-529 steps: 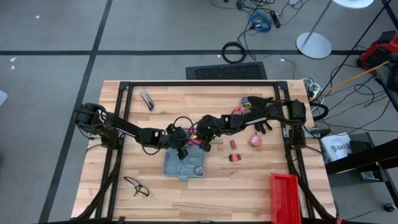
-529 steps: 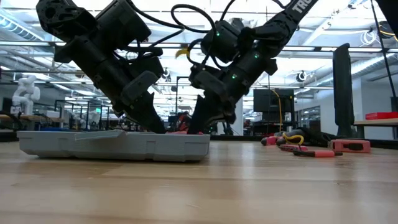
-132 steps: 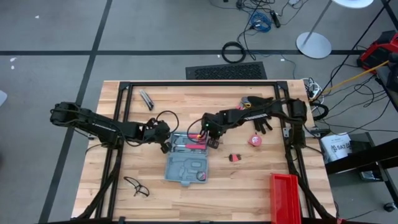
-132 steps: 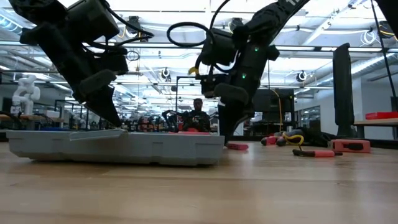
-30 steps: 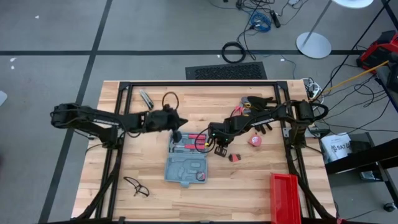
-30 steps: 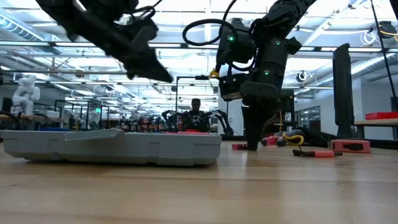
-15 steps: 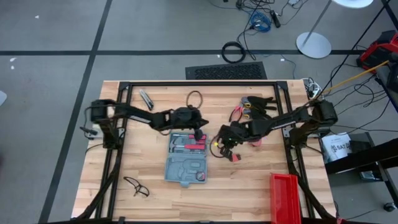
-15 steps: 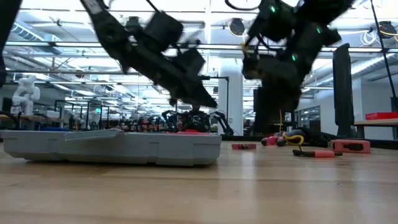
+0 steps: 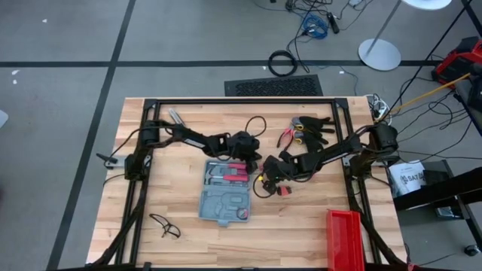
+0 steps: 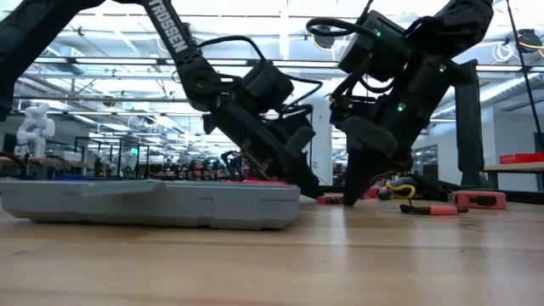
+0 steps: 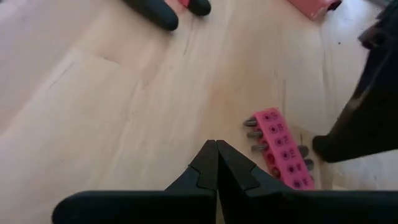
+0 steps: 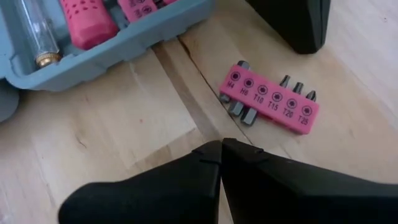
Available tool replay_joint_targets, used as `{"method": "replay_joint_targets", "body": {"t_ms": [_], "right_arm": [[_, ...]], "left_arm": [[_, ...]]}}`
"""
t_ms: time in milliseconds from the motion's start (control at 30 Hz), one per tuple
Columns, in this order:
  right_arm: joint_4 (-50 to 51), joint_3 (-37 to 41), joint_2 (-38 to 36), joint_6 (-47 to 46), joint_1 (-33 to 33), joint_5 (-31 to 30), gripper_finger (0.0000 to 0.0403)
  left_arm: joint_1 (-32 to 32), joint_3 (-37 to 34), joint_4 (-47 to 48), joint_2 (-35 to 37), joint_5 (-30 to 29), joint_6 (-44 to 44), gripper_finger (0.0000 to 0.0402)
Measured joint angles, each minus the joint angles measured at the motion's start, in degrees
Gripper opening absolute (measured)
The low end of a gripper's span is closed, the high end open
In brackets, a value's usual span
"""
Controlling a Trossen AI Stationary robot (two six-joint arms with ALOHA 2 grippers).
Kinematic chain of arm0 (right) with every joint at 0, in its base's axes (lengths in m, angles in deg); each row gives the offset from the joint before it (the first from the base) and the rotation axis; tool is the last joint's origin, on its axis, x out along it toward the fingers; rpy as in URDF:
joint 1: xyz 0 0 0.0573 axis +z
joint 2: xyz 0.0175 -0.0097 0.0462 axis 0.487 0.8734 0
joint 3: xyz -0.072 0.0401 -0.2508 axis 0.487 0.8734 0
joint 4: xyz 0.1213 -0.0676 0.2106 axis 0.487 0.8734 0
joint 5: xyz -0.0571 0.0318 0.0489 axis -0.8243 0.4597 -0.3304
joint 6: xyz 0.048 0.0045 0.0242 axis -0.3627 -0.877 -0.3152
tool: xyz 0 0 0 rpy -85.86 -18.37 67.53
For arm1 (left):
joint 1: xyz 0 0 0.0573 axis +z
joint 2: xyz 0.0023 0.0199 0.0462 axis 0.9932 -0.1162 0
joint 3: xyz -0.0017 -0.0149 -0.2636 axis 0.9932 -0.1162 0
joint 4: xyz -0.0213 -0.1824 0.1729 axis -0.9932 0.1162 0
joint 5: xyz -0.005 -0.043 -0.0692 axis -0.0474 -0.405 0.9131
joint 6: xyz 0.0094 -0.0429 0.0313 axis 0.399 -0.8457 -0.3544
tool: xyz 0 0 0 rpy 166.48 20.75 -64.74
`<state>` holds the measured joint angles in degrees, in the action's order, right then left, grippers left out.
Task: Prefit tool cases
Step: Adjust the pink terminal block
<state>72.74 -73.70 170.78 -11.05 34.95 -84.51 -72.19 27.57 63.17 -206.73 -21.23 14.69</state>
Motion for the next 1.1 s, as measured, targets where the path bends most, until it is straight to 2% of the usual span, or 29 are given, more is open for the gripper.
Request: {"method": "replay_joint_targets", "body": {"t_ms": [500, 800, 1100], "right_arm": [[-2.3, 0.1, 0.3, 2.6, -3.7, -1.5, 0.0], [-5.0, 0.3, 0.3, 2.4, -5.1, 0.0, 0.0], [-5.3, 0.3, -2.6, -0.1, -2.4, -0.5, 0.0]], "left_arm": [[-0.9, 0.6, 1.1, -0.6, 0.9, 0.8, 0.0002], [-1.3, 0.5, 0.6, -0.6, 3.1, 1.2, 0.0002], [-1.3, 0.5, 0.8, -0.6, 3.3, 1.3, 0.0002]]}}
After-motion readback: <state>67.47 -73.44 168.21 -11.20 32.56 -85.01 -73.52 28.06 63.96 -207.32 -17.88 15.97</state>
